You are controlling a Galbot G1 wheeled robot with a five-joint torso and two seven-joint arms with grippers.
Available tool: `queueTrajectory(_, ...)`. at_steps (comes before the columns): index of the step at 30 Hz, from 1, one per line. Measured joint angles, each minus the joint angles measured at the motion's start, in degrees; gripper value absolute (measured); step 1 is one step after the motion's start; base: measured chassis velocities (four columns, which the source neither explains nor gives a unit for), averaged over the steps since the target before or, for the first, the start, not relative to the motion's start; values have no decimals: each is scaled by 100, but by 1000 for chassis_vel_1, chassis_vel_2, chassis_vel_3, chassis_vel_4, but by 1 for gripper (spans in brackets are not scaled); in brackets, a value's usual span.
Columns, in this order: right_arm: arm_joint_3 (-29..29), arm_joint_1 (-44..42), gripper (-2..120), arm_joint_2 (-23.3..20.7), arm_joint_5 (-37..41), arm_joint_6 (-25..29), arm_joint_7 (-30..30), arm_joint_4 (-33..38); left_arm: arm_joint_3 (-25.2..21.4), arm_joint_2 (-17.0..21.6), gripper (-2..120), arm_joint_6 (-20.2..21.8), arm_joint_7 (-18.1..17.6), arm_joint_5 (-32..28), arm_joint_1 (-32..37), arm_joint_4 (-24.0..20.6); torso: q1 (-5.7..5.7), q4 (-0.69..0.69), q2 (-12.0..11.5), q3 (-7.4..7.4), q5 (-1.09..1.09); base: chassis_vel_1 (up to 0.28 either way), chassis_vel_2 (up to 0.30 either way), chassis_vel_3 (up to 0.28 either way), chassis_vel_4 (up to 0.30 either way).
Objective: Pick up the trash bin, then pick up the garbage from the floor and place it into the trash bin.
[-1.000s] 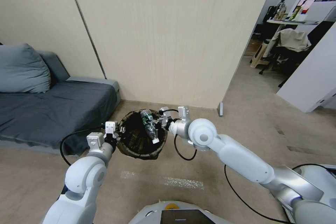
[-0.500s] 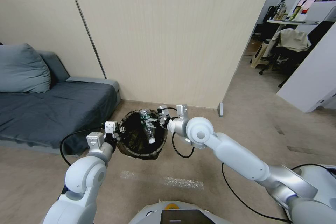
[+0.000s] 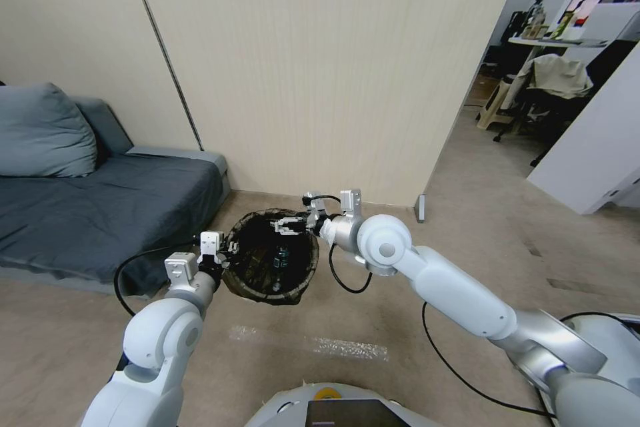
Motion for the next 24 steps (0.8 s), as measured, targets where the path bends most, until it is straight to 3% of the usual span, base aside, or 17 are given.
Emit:
queueTrajectory(6,948,332,100,-530,419,41,50,614,-3,18,4,0,-2,-14,-19,-4,0,0,0,-1,0,0,0,0,0)
queueTrajectory(9,1825,-148,100,-1056,265,115,-34,895,-2,16,4,0,-5,-20,-22,-1,0,0,0,-1,1,0,0,0,0)
queueTrajectory(10,1825,-148,100,-1056,265,115,-34,895,-2,16,4,0,-5,-20,-22,-1,0,0,0,-1,1,0,0,0,0)
queueTrajectory(12,2544,-904,100,-1439,-321,245,-175,1061,6,13,4,0,-26,-23,-28,10,0,-3,0,-1,2,0,0,0,0)
queueTrajectory(13,2544,-904,100,-1439,-321,245,-175,1061,6,13,4,0,-26,-23,-28,10,0,-3,0,-1,2,0,0,0,0)
queueTrajectory(15,3240,-1660,100,-1536,-767,322,-83,1201,2,-3,4,0,-54,-28,-29,12,0,-4,0,-1,1,0,0,0,0)
queueTrajectory(17,3883,-2589,100,-1385,-1680,461,-112,1212,-9,-33,4,0,-69,-32,3,5,0,1,0,-1,1,0,0,0,0)
queueTrajectory(18,3883,-2589,100,-1385,-1680,461,-112,1212,-9,-33,4,0,-69,-32,3,5,0,1,0,-1,1,0,0,0,0)
queueTrajectory(20,4405,-3436,100,-1036,-2942,612,-281,1111,-1,-64,4,0,-85,-28,27,4,-1,0,0,-1,4,0,0,0,0)
queueTrajectory(21,4405,-3436,100,-1036,-2942,612,-281,1111,-1,-64,4,0,-85,-28,27,4,-1,0,0,-1,4,0,0,0,0)
queueTrajectory(23,4923,-4218,100,-566,-4025,781,-567,995,3,-91,4,0,-103,-28,52,-7,0,0,0,-1,2,0,0,0,0)
queueTrajectory(24,4923,-4218,100,-566,-4025,781,-567,995,3,-91,4,0,-103,-28,52,-7,0,0,0,-1,2,0,0,0,0)
